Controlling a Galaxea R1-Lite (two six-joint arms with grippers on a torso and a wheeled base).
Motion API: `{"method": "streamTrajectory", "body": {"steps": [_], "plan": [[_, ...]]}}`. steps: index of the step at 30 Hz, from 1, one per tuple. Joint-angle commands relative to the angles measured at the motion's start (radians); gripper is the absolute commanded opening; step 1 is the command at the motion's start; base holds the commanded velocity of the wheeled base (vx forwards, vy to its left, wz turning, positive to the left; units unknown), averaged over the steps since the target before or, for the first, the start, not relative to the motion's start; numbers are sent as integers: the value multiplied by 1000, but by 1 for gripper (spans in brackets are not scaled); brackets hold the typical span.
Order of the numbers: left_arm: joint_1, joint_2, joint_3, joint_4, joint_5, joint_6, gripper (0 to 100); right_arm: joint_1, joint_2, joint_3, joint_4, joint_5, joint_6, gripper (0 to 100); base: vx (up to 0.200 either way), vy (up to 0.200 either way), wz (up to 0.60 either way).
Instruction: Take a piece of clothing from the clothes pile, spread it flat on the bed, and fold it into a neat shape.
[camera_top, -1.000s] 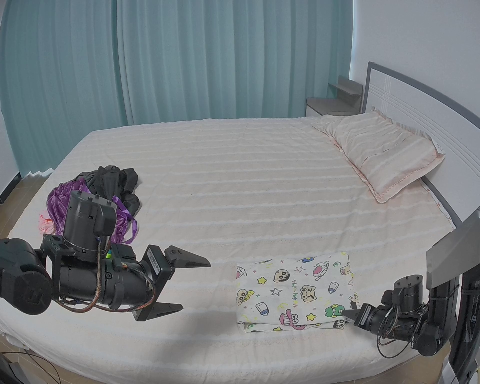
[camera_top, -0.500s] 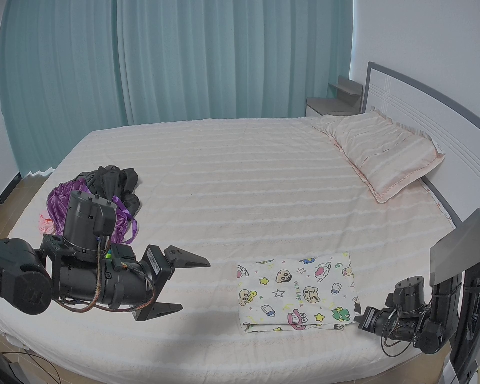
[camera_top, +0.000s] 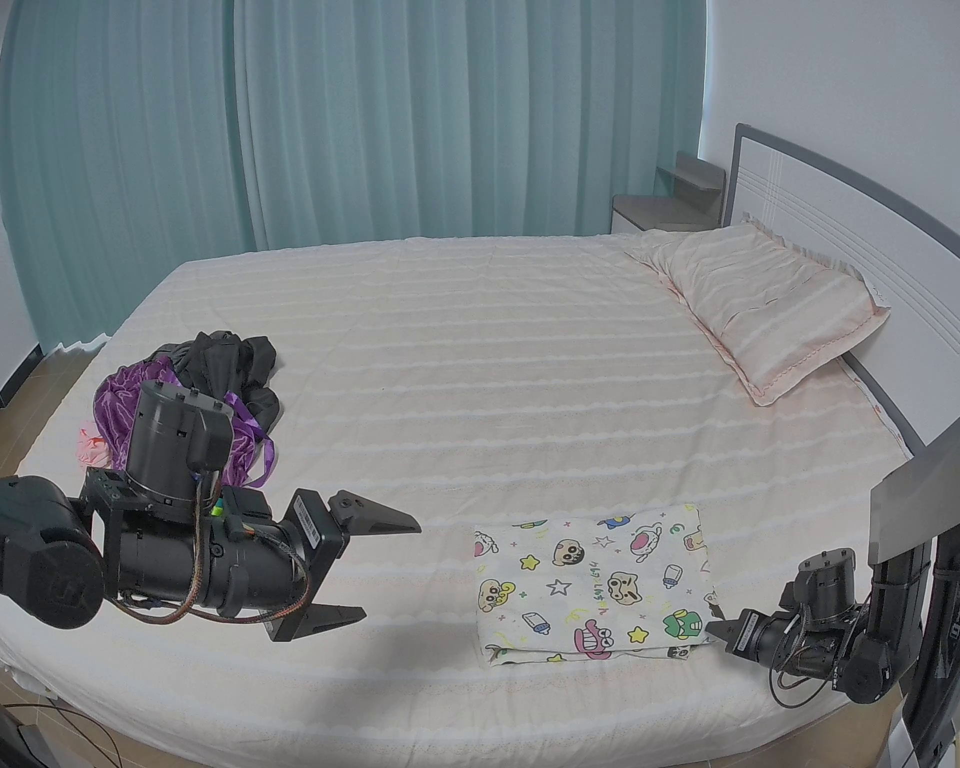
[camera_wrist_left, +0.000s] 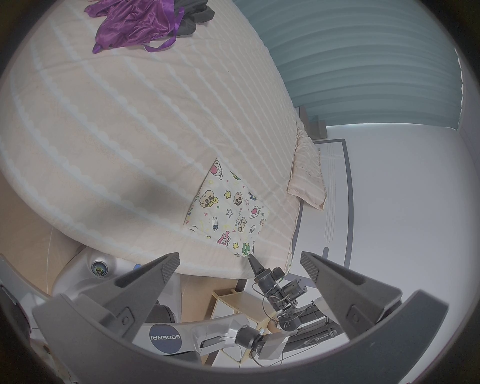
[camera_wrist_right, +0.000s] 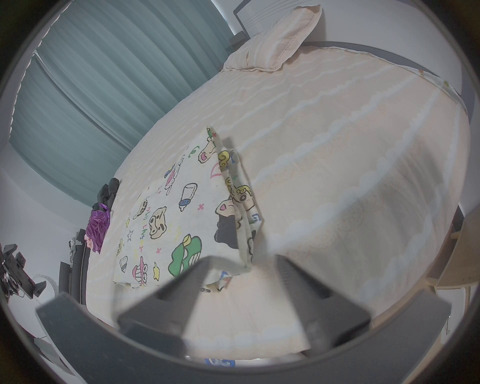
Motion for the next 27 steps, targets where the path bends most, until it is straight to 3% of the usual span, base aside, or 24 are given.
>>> {"method": "streamTrajectory", "body": {"steps": [1,5,9,12,15,24,27], "plan": [[0,0,-2,0,0,0,100,0,-7,18,-11,-3,0,100,0,0,0],[0,-5,-2,0,0,0,100,-6,-79,18,-58,-25,-3,100,0,0,0],[0,-2,-2,0,0,-1,100,-72,-131,-36,-93,-23,-39,100,0,0,0],[0,0,-2,0,0,-1,100,-122,-125,-85,-84,-9,-46,100,0,0,0],[0,0,-2,0,0,-1,100,-163,-93,-189,-57,52,-44,100,0,0,0],[0,0,-1,0,0,-1,100,-132,-56,-519,284,112,-41,100,0,0,0],[0,1,1,0,0,-1,100,-112,-10,-571,308,127,-41,100,0,0,0]]}}
